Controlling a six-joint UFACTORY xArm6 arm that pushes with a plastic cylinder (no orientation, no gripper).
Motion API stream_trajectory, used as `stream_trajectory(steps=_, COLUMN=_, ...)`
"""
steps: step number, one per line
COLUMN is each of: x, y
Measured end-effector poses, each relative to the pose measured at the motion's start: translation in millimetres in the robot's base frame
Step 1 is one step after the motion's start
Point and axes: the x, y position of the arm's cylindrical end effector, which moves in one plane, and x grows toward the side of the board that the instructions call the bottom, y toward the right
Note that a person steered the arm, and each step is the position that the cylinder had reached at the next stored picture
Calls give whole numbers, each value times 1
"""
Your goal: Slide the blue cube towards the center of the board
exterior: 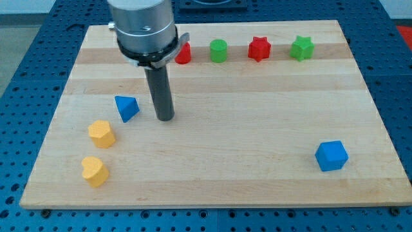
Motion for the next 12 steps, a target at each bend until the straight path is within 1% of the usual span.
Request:
stream_trajectory(steps=2, x=-13, y=-55)
stream_trajectory(steps=3, x=-18, y=-70)
stream_trajectory(steps=4, x=-18, y=-35)
stream_trajectory(steps=6, x=-15, y=66)
stream_trajectory(steps=7, x=-15, y=150)
stream_trajectory(steps=8, x=-15, y=253)
stream_trajectory(steps=9, x=-12, y=326)
stream_trajectory(steps=10, x=27, y=374)
stream_trajectory(steps=11, x=83, y=386)
stream_trajectory(steps=12, x=138, y=382)
